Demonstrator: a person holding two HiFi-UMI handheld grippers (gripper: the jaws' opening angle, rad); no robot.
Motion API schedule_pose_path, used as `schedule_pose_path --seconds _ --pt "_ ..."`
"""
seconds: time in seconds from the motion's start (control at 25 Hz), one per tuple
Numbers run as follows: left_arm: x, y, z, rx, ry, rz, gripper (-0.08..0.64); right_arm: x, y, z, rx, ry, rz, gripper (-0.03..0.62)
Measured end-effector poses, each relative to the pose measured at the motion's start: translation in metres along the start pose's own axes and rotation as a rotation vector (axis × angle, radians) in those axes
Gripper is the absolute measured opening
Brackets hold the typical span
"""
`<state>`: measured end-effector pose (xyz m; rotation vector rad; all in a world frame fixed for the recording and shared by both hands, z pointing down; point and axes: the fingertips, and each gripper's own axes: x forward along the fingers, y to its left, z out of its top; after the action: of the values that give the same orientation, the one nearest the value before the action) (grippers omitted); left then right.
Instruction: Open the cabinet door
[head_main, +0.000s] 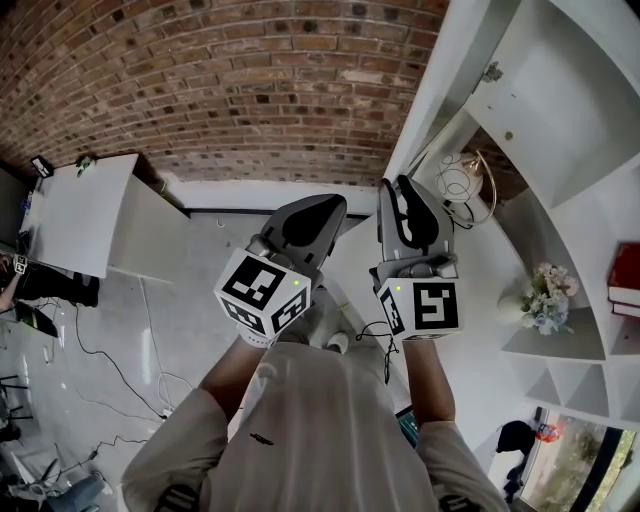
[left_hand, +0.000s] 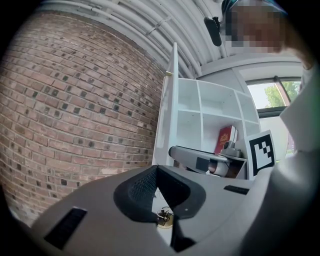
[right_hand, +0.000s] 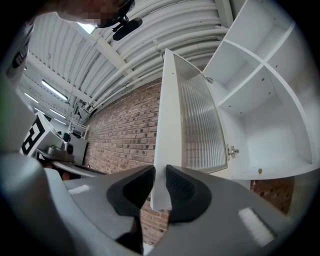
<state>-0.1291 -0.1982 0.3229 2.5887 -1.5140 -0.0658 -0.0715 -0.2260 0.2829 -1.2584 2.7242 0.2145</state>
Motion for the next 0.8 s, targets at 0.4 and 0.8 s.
schedule_pose_path --seconds 0.4,0.8 --pt "-0.003 0.021 0.0 -0.012 0.0 0.004 0.009 0.02 0.01 -0.004 0.005 0.003 0.006 0.084" --pt "-0.002 0.041 0.002 -0.018 0.0 0.0 0.009 0.043 0.019 -0.006 0.002 0.006 0.01 0.081"
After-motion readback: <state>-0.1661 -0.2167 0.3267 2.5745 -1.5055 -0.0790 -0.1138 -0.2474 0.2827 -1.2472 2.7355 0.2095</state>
